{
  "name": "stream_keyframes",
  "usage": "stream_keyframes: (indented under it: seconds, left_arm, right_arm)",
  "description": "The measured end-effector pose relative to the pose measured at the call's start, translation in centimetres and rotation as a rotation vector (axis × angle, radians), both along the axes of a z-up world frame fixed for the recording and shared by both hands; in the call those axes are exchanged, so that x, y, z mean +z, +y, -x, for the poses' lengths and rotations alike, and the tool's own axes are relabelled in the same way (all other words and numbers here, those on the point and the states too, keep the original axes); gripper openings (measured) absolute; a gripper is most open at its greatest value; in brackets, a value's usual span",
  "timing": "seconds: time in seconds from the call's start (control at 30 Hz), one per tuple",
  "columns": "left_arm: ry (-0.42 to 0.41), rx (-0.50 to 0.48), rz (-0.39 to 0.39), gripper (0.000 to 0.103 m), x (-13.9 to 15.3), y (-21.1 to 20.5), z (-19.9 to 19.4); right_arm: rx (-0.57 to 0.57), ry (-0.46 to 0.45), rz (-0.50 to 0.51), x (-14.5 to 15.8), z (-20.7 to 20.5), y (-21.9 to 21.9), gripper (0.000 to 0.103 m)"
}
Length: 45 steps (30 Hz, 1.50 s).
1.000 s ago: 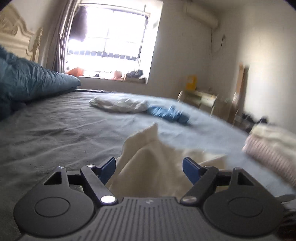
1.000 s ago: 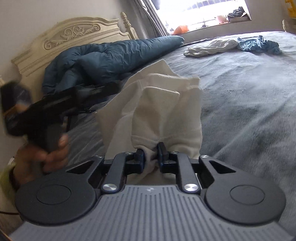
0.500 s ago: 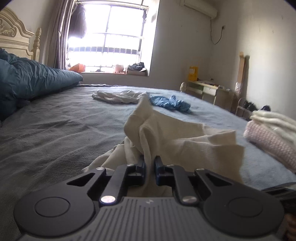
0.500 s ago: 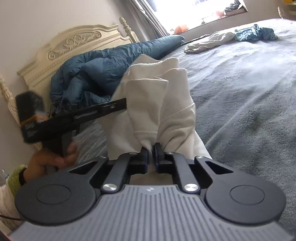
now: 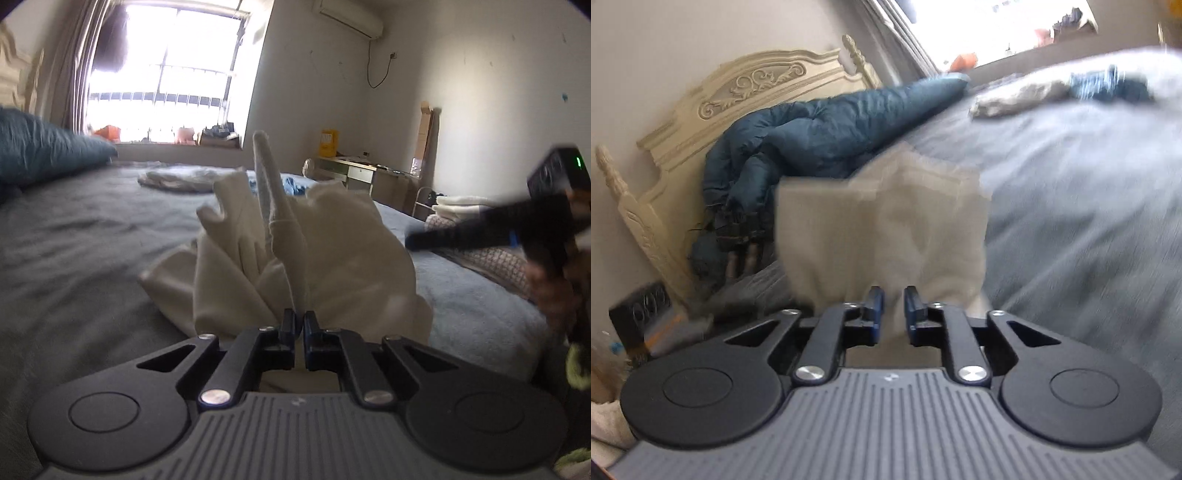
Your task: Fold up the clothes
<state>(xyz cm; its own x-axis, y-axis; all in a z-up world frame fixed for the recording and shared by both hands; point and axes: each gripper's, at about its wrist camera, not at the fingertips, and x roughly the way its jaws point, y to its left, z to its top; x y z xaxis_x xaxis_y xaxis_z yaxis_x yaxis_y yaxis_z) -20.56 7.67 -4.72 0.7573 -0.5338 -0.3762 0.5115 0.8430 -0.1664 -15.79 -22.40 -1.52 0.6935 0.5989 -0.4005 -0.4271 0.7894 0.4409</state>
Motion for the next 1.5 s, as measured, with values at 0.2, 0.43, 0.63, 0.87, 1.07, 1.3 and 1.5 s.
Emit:
stream_keyframes:
  seconds: [0.2, 0.43, 0.63, 0.87, 1.07, 1.3, 1.5]
  left_arm:
    - [0.007, -0.063, 0.047, 0.006, -1.2, 0.0, -0.1]
    - [-0.024, -0.153, -0.054, 0.006, -2.8, -2.9, 0.5]
    - [-0.006, -0.145, -0.039, 0.007, -3.7, -2.9, 0.0]
    - [0.005, -0.053, 0.075, 0.033, -2.2, 1.1, 0.0]
    - [0.050, 0.045, 0.235, 0.048, -0.6, 4.9, -2.7]
    - [0.075, 0.120, 0.342, 0.056, 0.4, 6.5, -4.5]
    - [0.101, 0.162, 0.394, 0.059, 0.4, 7.3, -4.6]
  right_arm:
    - [-0.021, -0.093, 0.119, 5.4, -4.9, 2.7, 0.052]
    - [0.101, -0.023, 0.291, 7.8, -13.8, 9.7, 0.070]
    - [0.182, 0.037, 0.582, 5.7, -17.7, 17.6, 0.075]
    - [0.084, 0.052, 0.495, 4.9, -17.7, 15.7, 0.075]
    - [0.066, 0.266, 0.285, 3.2, -18.3, 10.4, 0.075]
    - [0.281, 0.409, 0.283, 0.0, -16.1, 9.8, 0.074]
    - [0.402, 0.242, 0.392, 0.7, -10.1, 10.1, 0.068]
